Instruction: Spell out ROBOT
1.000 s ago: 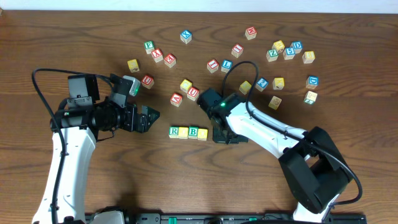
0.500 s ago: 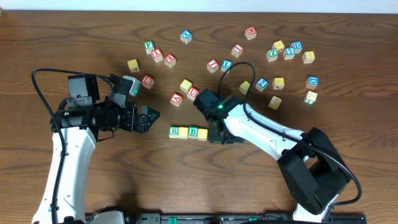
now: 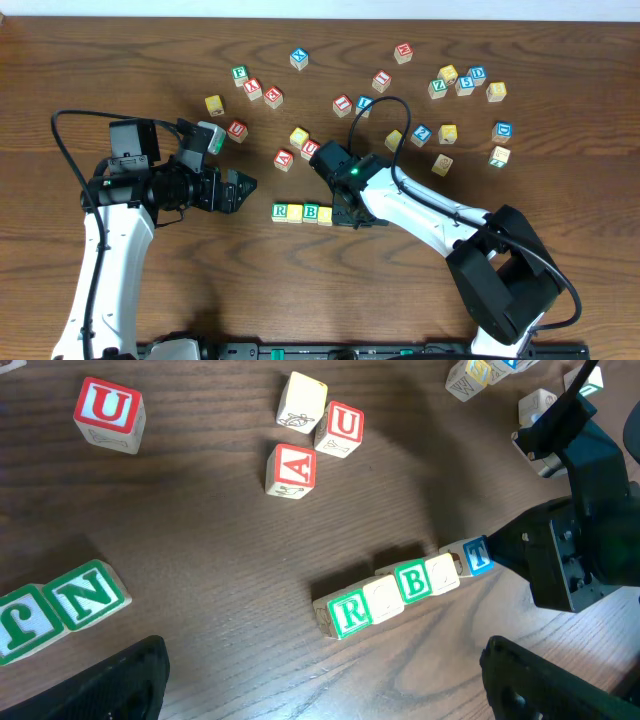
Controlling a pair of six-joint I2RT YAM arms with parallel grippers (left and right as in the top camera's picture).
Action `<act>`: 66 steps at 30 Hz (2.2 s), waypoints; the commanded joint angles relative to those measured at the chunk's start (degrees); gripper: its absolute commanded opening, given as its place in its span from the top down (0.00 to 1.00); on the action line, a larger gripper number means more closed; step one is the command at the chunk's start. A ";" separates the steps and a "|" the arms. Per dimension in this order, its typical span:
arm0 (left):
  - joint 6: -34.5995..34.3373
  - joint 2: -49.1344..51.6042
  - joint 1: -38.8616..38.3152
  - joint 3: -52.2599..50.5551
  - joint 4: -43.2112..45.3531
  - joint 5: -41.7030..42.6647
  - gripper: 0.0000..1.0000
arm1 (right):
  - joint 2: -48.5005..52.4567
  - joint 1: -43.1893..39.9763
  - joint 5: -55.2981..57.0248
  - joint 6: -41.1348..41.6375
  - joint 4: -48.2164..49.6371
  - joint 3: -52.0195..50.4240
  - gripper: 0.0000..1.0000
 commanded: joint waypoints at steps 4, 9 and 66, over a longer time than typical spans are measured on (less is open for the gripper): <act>0.52 -0.31 0.28 0.57 0.00 0.09 0.02 | -0.35 0.66 0.09 0.24 0.55 -0.35 0.99; 0.52 -0.31 0.28 0.57 0.00 0.09 0.02 | -0.35 1.84 0.09 -0.07 2.05 -0.35 0.99; 0.52 -0.31 0.28 0.57 -0.04 0.09 0.02 | -14.19 -10.10 15.54 -13.57 2.47 7.67 0.99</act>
